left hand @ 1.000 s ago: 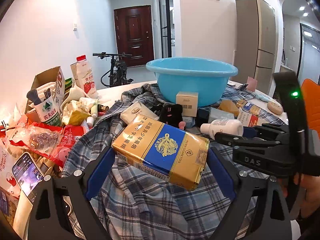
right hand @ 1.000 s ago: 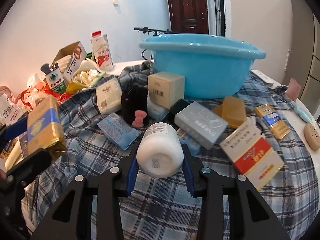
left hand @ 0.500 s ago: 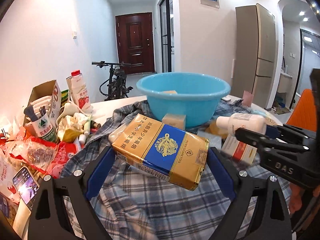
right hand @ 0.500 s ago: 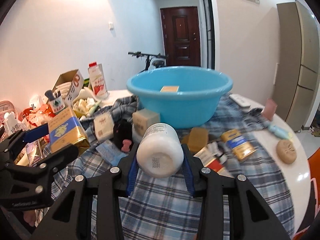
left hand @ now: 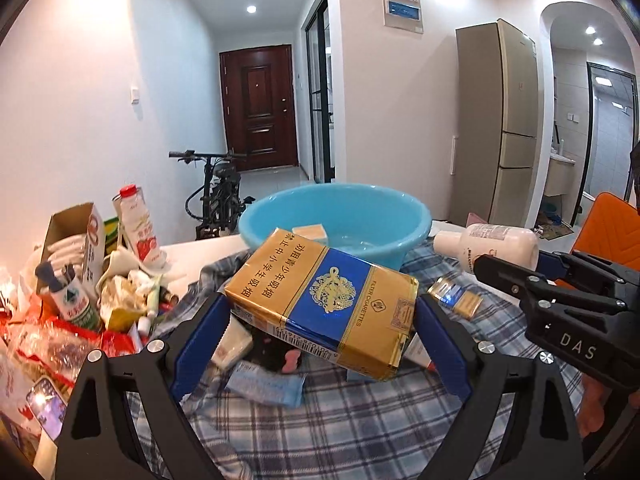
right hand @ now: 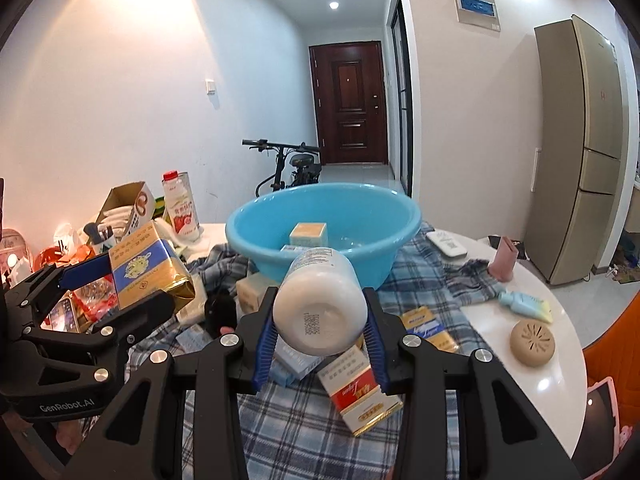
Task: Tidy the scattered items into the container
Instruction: 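Carry the white bottle over the basin and release it from the right gripper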
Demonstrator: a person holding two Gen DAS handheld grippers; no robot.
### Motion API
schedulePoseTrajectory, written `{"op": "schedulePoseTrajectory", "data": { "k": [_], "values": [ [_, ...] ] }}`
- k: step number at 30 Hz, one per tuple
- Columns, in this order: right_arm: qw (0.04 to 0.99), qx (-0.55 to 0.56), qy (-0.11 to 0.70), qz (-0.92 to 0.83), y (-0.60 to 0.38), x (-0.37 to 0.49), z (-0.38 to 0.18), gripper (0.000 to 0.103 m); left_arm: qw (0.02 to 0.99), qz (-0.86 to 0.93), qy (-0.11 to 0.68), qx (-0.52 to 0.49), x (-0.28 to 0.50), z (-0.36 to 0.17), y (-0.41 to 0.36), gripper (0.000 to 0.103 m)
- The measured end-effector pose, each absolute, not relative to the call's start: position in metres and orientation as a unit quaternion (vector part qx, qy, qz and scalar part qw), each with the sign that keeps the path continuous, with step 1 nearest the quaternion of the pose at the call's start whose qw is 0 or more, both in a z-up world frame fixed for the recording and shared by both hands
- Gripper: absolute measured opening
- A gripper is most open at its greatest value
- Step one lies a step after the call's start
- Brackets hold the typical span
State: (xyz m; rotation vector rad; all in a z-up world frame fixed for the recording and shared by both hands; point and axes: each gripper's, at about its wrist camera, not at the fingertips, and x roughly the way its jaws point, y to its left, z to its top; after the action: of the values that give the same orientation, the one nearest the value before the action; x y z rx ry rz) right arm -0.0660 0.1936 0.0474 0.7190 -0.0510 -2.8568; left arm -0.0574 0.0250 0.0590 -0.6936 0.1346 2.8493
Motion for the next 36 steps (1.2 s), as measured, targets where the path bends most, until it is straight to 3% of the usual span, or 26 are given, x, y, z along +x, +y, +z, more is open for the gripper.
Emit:
{"op": "schedulePoseTrajectory", "data": {
  "k": [22,36],
  "values": [
    [0.112,0.230,-0.020,-0.966,0.184,-0.153,0.089,0.042,0.070,0.970,0.030,-0.230,-0.150,0.103,0.024,0.092],
    [0.100,0.260,-0.012,-0.960,0.181,-0.230,0.059,0.042,0.077,0.958,0.017,-0.274,-0.227,0.072,0.029,0.092]
  ]
}}
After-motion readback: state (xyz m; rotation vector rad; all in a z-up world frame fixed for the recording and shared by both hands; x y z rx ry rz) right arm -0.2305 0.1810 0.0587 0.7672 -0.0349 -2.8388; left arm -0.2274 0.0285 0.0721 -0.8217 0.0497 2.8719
